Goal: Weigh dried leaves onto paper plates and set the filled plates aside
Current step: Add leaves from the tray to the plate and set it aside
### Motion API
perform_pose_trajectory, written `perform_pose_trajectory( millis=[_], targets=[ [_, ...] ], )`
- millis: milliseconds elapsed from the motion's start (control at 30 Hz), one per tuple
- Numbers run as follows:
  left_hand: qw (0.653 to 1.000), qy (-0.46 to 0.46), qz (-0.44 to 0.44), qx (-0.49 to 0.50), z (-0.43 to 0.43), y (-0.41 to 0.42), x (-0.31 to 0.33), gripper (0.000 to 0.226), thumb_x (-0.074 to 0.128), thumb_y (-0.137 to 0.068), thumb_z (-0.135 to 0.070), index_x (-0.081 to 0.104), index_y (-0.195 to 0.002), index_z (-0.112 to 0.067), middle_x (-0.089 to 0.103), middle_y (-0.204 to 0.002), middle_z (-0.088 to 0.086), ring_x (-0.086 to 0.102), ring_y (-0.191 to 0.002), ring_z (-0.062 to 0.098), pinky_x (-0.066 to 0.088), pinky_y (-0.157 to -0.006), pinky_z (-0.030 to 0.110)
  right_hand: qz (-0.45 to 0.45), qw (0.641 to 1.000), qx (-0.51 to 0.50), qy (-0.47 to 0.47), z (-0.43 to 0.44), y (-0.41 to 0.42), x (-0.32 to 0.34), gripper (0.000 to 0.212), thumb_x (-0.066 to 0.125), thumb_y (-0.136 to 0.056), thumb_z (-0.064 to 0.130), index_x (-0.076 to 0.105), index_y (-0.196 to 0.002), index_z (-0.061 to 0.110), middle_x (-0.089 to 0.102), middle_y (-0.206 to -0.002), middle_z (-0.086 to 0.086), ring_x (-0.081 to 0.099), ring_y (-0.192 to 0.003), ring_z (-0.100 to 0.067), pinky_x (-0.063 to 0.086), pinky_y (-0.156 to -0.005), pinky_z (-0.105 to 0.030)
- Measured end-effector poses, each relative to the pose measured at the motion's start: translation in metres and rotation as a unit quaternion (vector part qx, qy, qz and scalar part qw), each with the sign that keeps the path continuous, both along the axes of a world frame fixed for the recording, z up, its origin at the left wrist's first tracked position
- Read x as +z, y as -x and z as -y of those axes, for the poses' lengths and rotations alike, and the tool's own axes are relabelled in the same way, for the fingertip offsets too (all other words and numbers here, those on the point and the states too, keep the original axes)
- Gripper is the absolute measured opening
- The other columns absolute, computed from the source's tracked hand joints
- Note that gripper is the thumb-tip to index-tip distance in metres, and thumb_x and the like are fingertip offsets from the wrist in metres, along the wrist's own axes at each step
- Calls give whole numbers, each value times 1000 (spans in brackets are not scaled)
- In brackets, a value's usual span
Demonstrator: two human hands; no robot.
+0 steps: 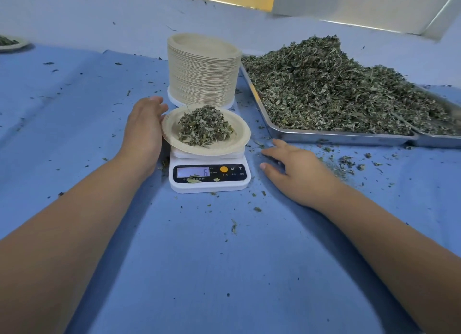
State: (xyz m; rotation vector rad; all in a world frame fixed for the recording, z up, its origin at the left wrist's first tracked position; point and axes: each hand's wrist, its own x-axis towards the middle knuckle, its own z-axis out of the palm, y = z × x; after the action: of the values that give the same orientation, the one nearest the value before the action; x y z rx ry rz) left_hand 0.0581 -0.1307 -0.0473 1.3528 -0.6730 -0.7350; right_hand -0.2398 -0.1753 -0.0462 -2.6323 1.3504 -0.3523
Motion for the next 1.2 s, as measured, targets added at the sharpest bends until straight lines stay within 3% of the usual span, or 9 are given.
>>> perform_pose_trajectory(
  millis=[100,233,400,567,700,800,967,1133,1200],
  targets=[
    [1000,7,1,2,0,1,1,47,47,-80,-51,63,-120,-34,67,-125,-13,64,-118,7,46,-112,43,34,999,13,23,5,-5,2,44,60,-98,37,61,-138,18,46,-154,-8,40,-143,-14,30,-110,-23],
    [1000,3,0,1,-1,2,1,41,47,-81,-50,64,-116,-36,68,-123,-15,64,-118,7,46,-112,43,30,998,1,58,11,-13,0,34,55,-101,32,67,-129,15,67,-127,-4,63,-112,-23,48,-93,-29],
    [1000,3,2,2,-1,1,1,35,46,-83,-51,63,-112,-40,67,-123,-16,64,-117,6,46,-112,43,-13,995,18,98,14,-20,7,25,55,-101,16,76,-100,2,74,-92,-15,66,-88,-33,51,-80,-42],
    [1000,4,8,6,-4,3,2,37,46,-85,-49,62,-115,-37,67,-124,-15,62,-119,6,45,-112,42,-37,993,34,106,11,-18,13,37,50,-91,-5,79,-108,11,76,-103,-9,66,-101,-31,53,-88,-40],
    [1000,1,2,-1,-5,5,4,39,46,-85,-48,62,-118,-36,66,-125,-16,61,-120,8,45,-112,43,120,983,15,140,1,-20,23,27,59,-90,-5,81,-100,8,77,-106,-5,71,-102,-20,47,-98,-20],
    [1000,0,7,0,-5,7,5,44,44,-84,-48,61,-122,-33,65,-125,-16,61,-121,8,45,-112,44,240,958,10,159,-3,-32,40,24,66,-88,-1,82,-93,16,76,-95,8,70,-86,-6,45,-85,-1],
    [1000,-6,10,-1,-5,7,5,44,44,-92,-44,61,-130,-29,65,-125,-17,61,-121,8,43,-114,45,315,943,103,13,-9,-72,63,29,62,-86,-8,76,-80,18,76,-94,7,72,-91,-6,58,-89,-29],
    [999,-16,29,-4,-9,7,7,43,43,-78,-51,65,-112,-36,65,-126,-17,63,-123,19,40,-113,57,277,940,185,-67,-8,-88,63,21,62,-88,-12,75,-84,5,75,-104,3,70,-96,1,54,-83,-14],
    [999,-11,30,-7,-9,7,7,38,43,-78,-51,65,-105,-38,65,-126,-17,63,-122,17,42,-114,56,303,932,183,-77,-2,-86,62,21,61,-88,-13,75,-86,3,76,-103,1,70,-98,-2,55,-86,-17]
  ],
)
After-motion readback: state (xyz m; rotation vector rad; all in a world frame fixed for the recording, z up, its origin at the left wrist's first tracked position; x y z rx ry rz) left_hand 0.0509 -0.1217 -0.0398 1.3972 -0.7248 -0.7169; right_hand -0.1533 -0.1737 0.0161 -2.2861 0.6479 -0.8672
